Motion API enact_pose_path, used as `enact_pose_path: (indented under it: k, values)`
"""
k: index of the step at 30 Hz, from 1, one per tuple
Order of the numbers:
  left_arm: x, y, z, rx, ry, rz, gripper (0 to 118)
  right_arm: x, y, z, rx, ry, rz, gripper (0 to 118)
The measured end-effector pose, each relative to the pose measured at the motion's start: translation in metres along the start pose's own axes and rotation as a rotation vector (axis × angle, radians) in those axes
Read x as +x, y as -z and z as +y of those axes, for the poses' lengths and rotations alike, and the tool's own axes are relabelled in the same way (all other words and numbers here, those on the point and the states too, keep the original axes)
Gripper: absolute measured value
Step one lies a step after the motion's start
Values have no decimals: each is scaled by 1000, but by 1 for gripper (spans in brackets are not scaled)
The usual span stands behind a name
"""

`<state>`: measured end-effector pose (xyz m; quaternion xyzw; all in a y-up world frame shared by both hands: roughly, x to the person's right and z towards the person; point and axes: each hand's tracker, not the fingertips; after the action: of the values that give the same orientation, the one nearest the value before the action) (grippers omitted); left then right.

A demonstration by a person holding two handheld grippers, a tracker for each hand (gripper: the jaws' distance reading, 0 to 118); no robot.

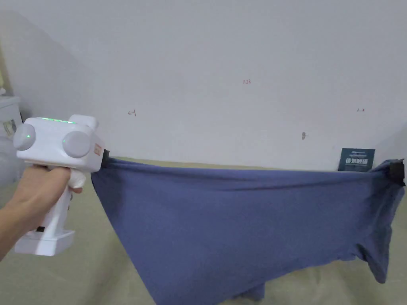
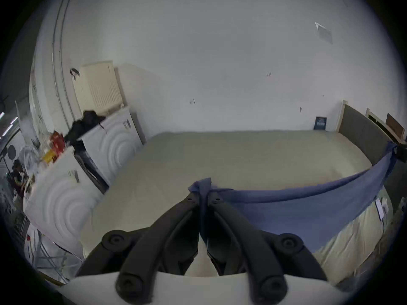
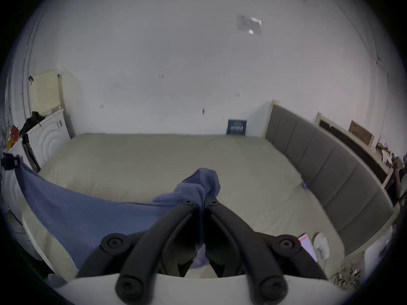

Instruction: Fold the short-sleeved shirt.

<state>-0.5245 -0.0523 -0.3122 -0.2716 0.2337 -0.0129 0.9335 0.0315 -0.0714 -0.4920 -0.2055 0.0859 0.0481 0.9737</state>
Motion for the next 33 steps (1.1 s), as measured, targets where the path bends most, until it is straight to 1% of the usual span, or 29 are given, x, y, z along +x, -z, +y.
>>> enact_pose_path:
  k: [5,9,10,13,16,17,19,21,22,25,27,28,29,32,33]
  values:
    - [17,20,56,39,-28,48,5,-7,14,57,63,-12,-43,4]
    - [25,48,92,66,-83,77,5,-6,43,96,80,27,-53,4]
    - [22,66,104,71,-94,77,5,-7,52,103,95,35,-61,4]
    - [27,95,121,94,-127,83,5,-10,77,115,112,13,-79,4]
    - [32,132,124,106,-114,93,5,-10,108,109,113,47,-77,4]
    - [35,144,123,98,-95,101,5,-11,119,105,106,44,-74,4]
    - [39,174,118,88,-75,101,5,-15,146,93,82,21,-86,4]
    - [40,203,110,57,-96,87,5,-19,168,77,63,21,-91,4]
    - [55,188,90,48,-93,83,5,-22,179,66,56,26,-95,4]
    - [66,213,56,-2,-52,95,5,-27,201,28,7,9,-101,4]
    - [74,212,27,-38,-40,80,5,-29,215,3,-33,-4,-99,4]
    - [74,212,15,-60,-37,73,5,-26,193,38,-59,5,-90,4]
    - [75,212,-1,-69,-46,63,5,-31,200,6,-166,32,-22,4]
    - [73,201,-40,-100,-16,44,5,-23,191,-4,-213,26,-4,4]
    - [71,193,-58,-115,-10,22,5,-21,191,-68,-185,27,13,4]
